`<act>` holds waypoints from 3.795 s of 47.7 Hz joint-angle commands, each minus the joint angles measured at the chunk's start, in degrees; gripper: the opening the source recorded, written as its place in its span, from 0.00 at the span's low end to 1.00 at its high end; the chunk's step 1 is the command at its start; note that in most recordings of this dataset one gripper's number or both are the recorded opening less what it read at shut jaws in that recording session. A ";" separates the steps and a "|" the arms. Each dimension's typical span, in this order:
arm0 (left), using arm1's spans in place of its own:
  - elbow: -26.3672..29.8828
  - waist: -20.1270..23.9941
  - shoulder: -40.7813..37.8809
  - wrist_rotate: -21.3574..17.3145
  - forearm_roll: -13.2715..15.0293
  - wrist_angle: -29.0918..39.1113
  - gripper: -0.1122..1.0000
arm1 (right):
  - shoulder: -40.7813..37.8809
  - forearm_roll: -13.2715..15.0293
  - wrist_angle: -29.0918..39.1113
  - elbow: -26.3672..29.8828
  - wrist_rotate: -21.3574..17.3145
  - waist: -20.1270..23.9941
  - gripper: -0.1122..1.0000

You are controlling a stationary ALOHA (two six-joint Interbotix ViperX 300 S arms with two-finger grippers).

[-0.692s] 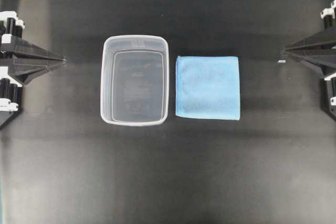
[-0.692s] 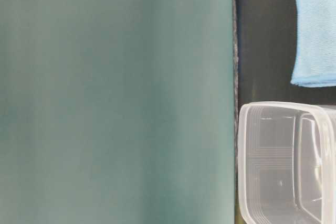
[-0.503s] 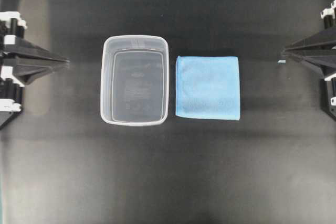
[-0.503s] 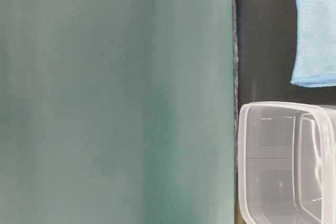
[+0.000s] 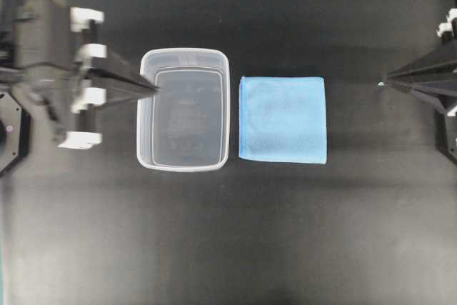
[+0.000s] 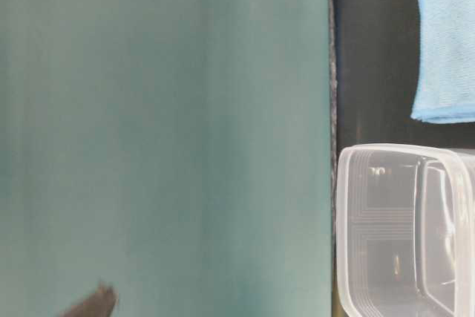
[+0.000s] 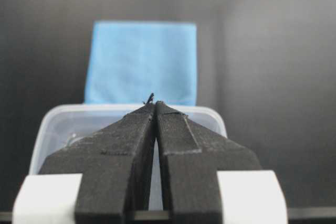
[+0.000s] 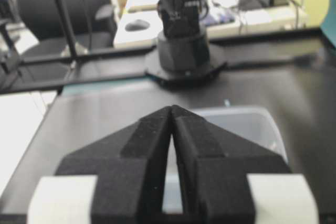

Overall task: Place the blue towel into the container with the left arm.
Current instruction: 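Swing the left gripper over the container toward the blue towel, then lower the left gripper onto the towel and close on its center, then lift the pinched blue towel up off the table with the left gripper, then carry the towel left and lower it into the clear container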

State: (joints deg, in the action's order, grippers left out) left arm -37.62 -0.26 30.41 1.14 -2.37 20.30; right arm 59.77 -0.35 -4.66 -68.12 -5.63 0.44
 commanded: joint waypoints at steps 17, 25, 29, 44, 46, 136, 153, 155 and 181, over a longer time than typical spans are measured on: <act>22.15 -0.09 -21.01 -3.43 -0.18 13.89 0.10 | 11.43 -0.18 20.48 0.35 -0.18 -0.53 0.43; 28.92 0.09 -27.77 -5.63 -0.26 17.49 0.10 | 13.36 -0.18 22.41 0.35 -0.18 -0.62 0.72; 31.46 0.53 -30.50 -6.33 -0.26 18.72 0.11 | 13.62 -0.09 22.68 0.44 0.00 -0.62 0.74; 40.34 1.23 -42.28 -6.15 -0.26 23.03 0.77 | 13.89 0.00 22.32 0.53 0.44 -1.49 0.74; 41.57 1.23 -44.21 -5.98 -0.26 24.35 0.85 | 13.97 0.00 22.32 0.53 0.53 -1.85 0.74; 47.02 1.05 -40.78 -6.33 -0.26 34.72 0.15 | 14.85 -0.09 20.39 0.00 0.09 -3.08 0.74; 26.37 1.49 -23.99 -5.36 -0.26 36.12 0.15 | 14.85 -0.09 19.42 -0.18 0.00 -3.08 0.74; 23.55 1.58 -22.50 -5.45 -0.26 34.19 0.15 | 14.85 -0.09 19.16 -0.18 -0.09 -3.08 0.74; 13.27 3.78 -20.04 -5.45 -0.26 25.93 0.15 | 14.77 -0.09 18.02 -0.26 -0.09 -3.08 0.74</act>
State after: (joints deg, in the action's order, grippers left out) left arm -24.52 3.16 10.28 -4.57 -2.46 46.93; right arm 75.06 -0.35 13.97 -68.82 -5.63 -2.55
